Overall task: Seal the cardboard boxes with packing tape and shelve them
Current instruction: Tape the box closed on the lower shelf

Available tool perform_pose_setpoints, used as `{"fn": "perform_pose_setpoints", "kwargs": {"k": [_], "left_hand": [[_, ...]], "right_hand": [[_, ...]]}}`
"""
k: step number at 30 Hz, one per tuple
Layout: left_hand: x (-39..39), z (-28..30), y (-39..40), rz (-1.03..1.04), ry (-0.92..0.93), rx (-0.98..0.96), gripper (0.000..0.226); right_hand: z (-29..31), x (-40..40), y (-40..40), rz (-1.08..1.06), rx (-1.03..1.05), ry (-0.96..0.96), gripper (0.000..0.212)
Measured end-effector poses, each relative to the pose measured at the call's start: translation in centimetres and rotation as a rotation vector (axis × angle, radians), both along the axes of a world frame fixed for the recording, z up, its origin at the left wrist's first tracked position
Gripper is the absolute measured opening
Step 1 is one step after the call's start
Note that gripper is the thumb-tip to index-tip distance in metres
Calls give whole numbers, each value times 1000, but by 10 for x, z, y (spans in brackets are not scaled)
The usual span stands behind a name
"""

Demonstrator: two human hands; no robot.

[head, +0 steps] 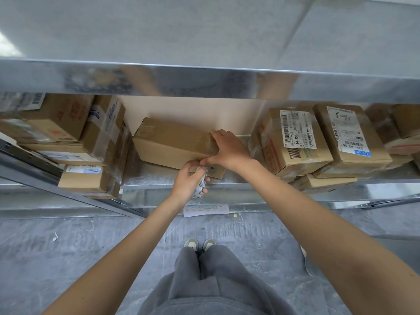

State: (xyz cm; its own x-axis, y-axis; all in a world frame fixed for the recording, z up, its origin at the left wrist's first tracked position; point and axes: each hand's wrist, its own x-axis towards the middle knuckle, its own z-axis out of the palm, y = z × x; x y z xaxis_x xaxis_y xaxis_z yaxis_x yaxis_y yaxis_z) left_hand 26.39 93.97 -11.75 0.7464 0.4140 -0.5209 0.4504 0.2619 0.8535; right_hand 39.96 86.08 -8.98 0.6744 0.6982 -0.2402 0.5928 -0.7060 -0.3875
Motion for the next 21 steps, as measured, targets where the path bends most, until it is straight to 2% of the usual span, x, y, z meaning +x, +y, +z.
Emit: {"fn": "perform_pose_setpoints", "kwargs": {"k": [6,9,21], "left_hand": [[0,-12,1,-56,44,13,6],[1,-19,0,-41,78,-70,4],[2,-26,2,-70,14,-60,8]], "right_hand": [[0,-1,-1,1,-6,8,98],[-1,0,-1,4,-11,4,99],[-3,0,-1,-2,-2,-1,96]]}}
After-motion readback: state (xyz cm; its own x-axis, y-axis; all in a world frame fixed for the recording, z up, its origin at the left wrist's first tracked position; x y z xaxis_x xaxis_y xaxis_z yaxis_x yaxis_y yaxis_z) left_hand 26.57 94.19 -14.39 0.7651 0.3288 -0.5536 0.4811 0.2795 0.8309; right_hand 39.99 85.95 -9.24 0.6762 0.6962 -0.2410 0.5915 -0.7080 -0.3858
